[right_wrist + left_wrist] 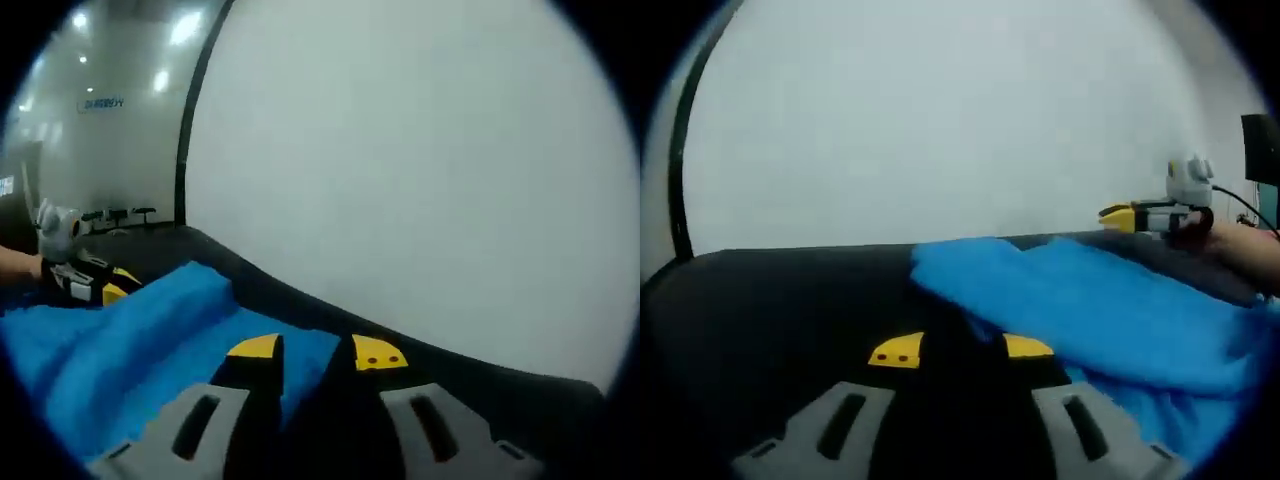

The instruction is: Spread out the cloth and fold it

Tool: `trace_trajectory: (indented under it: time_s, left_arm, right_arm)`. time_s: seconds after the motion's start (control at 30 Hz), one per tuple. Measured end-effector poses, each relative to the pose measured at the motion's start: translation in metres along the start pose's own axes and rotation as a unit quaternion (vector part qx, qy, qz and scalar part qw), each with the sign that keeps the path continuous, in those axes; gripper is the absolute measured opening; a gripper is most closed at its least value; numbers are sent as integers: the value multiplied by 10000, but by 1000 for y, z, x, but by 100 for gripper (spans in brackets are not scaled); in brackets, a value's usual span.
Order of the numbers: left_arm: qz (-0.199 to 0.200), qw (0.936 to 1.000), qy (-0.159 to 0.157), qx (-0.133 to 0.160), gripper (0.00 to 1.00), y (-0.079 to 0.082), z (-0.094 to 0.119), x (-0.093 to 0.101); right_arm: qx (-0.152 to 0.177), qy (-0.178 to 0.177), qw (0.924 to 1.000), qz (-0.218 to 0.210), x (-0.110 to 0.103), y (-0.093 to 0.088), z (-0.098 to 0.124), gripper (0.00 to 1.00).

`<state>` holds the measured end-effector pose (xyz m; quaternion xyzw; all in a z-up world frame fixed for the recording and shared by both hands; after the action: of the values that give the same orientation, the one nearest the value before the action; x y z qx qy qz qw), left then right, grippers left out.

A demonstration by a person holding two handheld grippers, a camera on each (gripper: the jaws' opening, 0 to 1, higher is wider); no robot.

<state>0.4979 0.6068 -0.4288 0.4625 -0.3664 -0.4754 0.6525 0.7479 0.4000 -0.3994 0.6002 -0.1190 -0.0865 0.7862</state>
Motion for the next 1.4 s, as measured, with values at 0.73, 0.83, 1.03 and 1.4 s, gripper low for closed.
trace_trajectory:
  time_s: [0.73,0.83,1.03,1.4]
  left_arm:
    - [-241,9978,614,-77,1,20,12,-9]
    - [-143,9969,773,-2,1,30,20,-31]
    - [235,9921,1067,-618,12,0,13,-62]
    - [1644,9828,702,461,18,61,-51,-53]
  right_arm:
    - [175,-1261,9917,161,100,19,83,0]
    - [268,-1684,9849,307,120,28,125,0]
    - [-371,-1937,9803,91,137,-26,132,0]
    - [-92,-1567,9838,-863,142,-86,101,0]
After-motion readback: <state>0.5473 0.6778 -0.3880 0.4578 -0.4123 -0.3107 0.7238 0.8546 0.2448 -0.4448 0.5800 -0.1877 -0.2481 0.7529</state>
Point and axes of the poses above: the point that each gripper's makers call its tool centre point, and the gripper's own axes: z roughly backward along the fingers, x roughly to its right, y roughly out of its top, the point moved 9 cm from there along z, roughly backward along the fingers, and after that the axes turned 4 degrees about y, right-handed, at the moved point
